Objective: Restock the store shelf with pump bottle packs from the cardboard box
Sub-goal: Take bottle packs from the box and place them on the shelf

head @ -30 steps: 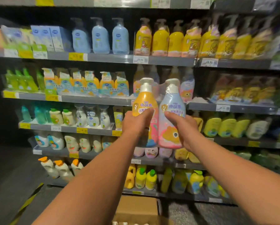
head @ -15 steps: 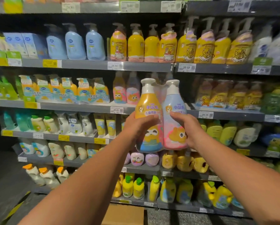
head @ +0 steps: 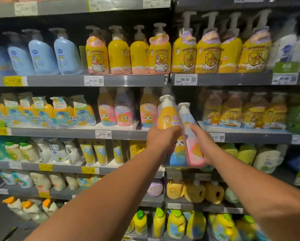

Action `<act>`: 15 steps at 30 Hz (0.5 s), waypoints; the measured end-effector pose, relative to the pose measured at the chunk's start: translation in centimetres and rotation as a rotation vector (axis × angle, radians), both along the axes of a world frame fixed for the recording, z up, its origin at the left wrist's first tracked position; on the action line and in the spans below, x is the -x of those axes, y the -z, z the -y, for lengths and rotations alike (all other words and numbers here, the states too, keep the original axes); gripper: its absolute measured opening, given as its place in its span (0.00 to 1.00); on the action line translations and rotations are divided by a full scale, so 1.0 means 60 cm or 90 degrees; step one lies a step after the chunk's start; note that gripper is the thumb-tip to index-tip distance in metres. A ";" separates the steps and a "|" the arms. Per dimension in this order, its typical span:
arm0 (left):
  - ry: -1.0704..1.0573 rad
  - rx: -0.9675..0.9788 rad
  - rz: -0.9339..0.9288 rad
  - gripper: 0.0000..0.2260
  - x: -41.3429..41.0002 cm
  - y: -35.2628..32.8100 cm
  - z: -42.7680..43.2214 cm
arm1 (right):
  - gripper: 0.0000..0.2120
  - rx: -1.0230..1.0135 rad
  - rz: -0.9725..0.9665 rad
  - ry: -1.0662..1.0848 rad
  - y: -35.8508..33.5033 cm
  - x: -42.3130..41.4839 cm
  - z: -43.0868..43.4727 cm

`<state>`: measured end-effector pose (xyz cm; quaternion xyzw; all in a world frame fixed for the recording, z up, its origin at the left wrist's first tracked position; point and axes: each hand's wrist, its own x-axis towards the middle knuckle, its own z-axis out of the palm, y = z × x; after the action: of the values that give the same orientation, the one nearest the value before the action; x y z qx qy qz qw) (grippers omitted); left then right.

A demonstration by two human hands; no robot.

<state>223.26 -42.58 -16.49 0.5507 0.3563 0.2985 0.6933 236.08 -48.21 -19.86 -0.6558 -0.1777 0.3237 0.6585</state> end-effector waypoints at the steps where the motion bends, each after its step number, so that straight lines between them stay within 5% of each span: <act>1: -0.011 -0.004 -0.009 0.32 -0.018 -0.003 -0.002 | 0.35 0.020 0.010 -0.005 0.006 -0.022 -0.010; 3: -0.042 -0.014 -0.028 0.36 -0.054 -0.009 -0.010 | 0.45 0.058 0.035 0.012 0.024 -0.086 -0.041; 7: -0.053 -0.017 -0.030 0.34 -0.112 -0.019 -0.023 | 0.48 0.086 0.041 -0.044 0.054 -0.212 -0.102; 15: -0.082 -0.054 -0.017 0.25 -0.158 -0.019 -0.040 | 0.40 0.062 0.061 -0.090 0.003 -0.198 -0.095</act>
<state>232.73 -40.18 -15.34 0.5593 0.3871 0.3501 0.6440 247.96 -42.52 -20.02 -0.6874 -0.2385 0.3459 0.5925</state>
